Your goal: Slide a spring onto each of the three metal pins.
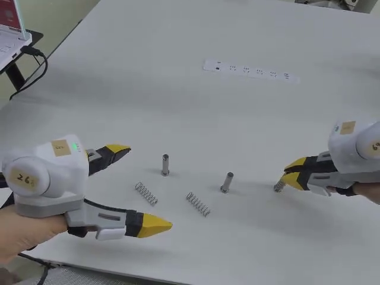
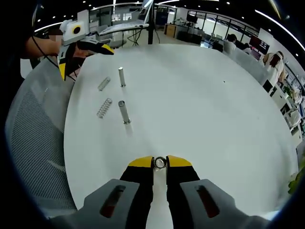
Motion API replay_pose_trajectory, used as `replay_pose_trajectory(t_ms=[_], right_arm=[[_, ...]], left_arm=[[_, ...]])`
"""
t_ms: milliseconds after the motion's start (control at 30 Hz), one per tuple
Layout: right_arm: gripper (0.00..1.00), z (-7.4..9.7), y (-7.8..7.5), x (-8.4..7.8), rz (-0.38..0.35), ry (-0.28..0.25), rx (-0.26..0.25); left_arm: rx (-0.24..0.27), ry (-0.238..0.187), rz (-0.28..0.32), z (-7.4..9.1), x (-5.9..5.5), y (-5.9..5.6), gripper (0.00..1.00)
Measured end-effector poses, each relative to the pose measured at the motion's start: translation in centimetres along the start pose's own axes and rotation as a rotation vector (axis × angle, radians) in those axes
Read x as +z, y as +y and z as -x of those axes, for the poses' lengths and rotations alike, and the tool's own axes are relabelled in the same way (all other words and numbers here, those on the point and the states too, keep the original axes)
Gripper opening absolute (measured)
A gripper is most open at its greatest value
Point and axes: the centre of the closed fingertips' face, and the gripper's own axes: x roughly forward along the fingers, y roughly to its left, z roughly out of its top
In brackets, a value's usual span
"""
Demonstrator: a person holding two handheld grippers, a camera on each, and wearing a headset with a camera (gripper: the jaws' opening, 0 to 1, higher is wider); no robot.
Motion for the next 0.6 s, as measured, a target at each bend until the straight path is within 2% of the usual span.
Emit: replay_pose_trajectory(t_ms=[167,600], right_arm=[[0.06,-0.43,0.18,-0.60,-0.001,0.011,0.000],[0.09,-0.25,0.19,-0.29,-0.007,0.012,-0.004]], left_arm=[[-0.001,0.000,0.002,-0.07,-0.07,0.13,0.98],[-0.015,0.001,0.000,-0.34,-0.08,-0.05,0.98]])
